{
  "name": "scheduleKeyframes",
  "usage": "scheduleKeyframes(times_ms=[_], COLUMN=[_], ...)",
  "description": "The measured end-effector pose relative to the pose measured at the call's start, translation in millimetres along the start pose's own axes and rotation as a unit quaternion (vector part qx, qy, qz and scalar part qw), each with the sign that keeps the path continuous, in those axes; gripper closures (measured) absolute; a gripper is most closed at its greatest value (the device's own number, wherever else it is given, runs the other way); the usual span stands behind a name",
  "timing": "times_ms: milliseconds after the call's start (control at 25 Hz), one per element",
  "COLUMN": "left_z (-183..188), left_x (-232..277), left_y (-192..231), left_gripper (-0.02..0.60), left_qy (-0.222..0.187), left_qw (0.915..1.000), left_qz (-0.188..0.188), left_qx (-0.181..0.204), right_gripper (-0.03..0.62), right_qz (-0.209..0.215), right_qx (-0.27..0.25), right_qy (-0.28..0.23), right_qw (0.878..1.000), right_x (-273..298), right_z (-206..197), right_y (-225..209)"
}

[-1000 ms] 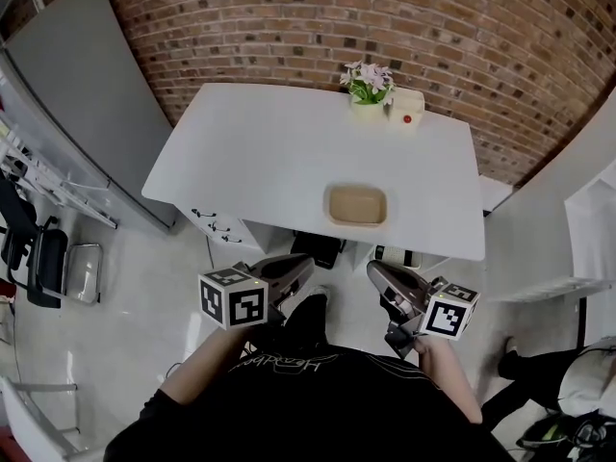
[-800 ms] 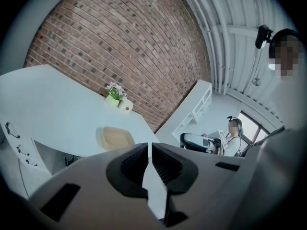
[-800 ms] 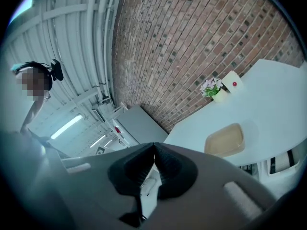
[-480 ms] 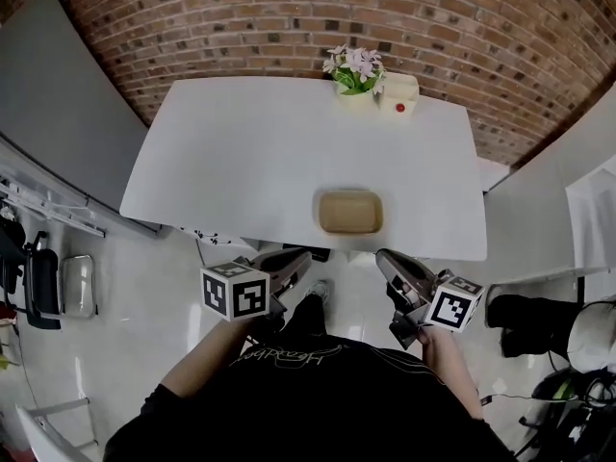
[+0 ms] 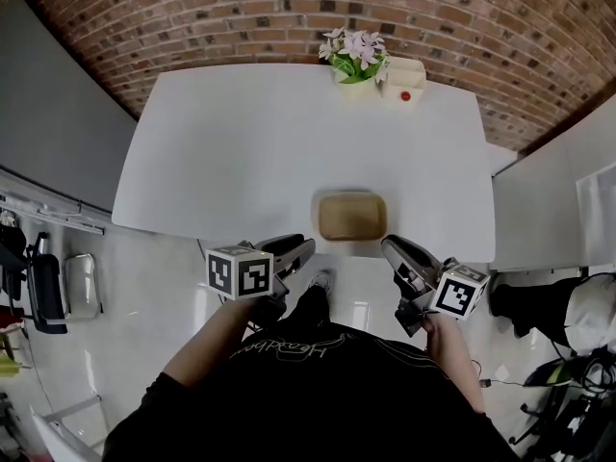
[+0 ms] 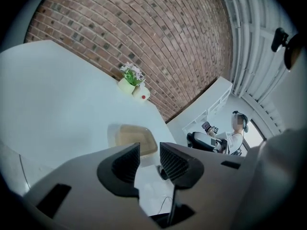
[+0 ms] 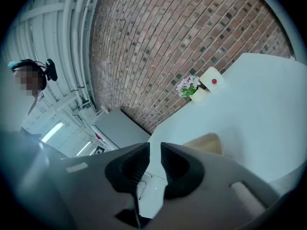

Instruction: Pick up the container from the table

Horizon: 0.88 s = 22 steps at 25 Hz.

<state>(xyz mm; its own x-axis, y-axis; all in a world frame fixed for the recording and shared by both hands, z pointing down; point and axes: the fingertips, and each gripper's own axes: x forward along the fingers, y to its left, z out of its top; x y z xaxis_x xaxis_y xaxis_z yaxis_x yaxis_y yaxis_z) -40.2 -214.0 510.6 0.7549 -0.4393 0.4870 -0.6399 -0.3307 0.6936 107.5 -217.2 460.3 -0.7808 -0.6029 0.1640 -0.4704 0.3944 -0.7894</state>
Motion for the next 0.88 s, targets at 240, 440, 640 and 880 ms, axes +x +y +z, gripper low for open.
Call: scheduleKeyframes(times_ms=[240,440,640,880], left_z=[1.1,-0.2,-3.2,-5.8], left_x=[24.7,42.7,55.4,69.4], left_y=[18.4,36.3,53.3,70.3], left_gripper=[0.437,0.387,0.364,0.364], left_qy=[0.026,0.039,0.053,0.063], left_qw=[0.9993,0.9978,0.9964,0.9926], left_qz=[0.003,0.007,0.024,0.027], left_qx=[-0.025,-0.052,-0.061,-0.100], right_gripper=[0.500,0.480,0.462,0.462], right_qz=[-0.035,-0.071,-0.096,-0.146], right_qx=[0.010,0.020,0.019,0.004], right_qy=[0.000,0.012,0.028,0.045], right_qw=[0.999,0.997,0.995,0.988], right_x=[4.7,6.8,14.8,15.5], right_z=[3.3,-0.5,-3.4,-2.9], right_y=[-34.9,-71.9,-91.6,-124.6])
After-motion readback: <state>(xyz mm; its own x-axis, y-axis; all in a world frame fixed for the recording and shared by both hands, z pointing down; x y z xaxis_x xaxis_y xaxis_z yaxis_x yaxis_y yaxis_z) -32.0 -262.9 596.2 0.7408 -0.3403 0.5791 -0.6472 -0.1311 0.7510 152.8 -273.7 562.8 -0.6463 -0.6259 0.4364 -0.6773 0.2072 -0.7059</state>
